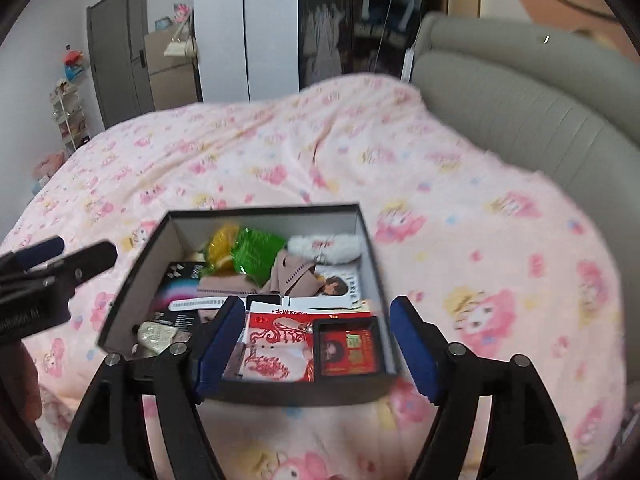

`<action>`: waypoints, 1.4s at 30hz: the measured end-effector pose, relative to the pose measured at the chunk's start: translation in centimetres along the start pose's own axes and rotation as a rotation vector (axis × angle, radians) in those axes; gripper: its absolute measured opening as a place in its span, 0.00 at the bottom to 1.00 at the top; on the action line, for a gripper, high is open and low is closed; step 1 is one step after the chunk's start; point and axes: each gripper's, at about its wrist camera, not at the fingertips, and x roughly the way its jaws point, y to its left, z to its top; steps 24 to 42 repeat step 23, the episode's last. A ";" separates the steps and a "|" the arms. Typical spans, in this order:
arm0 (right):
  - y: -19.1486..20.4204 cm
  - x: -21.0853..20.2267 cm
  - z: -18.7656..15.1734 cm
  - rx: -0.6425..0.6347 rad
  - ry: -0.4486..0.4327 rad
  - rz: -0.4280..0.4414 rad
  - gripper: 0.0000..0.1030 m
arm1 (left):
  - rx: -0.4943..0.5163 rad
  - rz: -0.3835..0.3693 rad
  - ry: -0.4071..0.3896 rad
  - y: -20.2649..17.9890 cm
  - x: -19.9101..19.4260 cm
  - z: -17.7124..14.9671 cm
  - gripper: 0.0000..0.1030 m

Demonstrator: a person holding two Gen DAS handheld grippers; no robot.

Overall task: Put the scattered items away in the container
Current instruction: 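Withdraw the left gripper up from the box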

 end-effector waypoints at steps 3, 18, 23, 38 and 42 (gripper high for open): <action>0.3 -3.3 0.1 0.015 -0.029 -0.022 0.71 | -0.005 -0.024 -0.029 0.1 -3.7 0.0 0.99; 1.0 -12.8 -6.1 0.043 -0.083 -0.009 0.77 | 0.017 0.033 -0.127 -1.8 -15.0 -7.1 0.99; 1.2 -15.2 -7.6 0.028 -0.096 0.003 0.77 | 0.028 0.022 -0.137 -2.4 -16.9 -8.4 0.99; 1.2 -15.2 -7.6 0.028 -0.096 0.003 0.77 | 0.028 0.022 -0.137 -2.4 -16.9 -8.4 0.99; 1.2 -15.2 -7.6 0.028 -0.096 0.003 0.77 | 0.028 0.022 -0.137 -2.4 -16.9 -8.4 0.99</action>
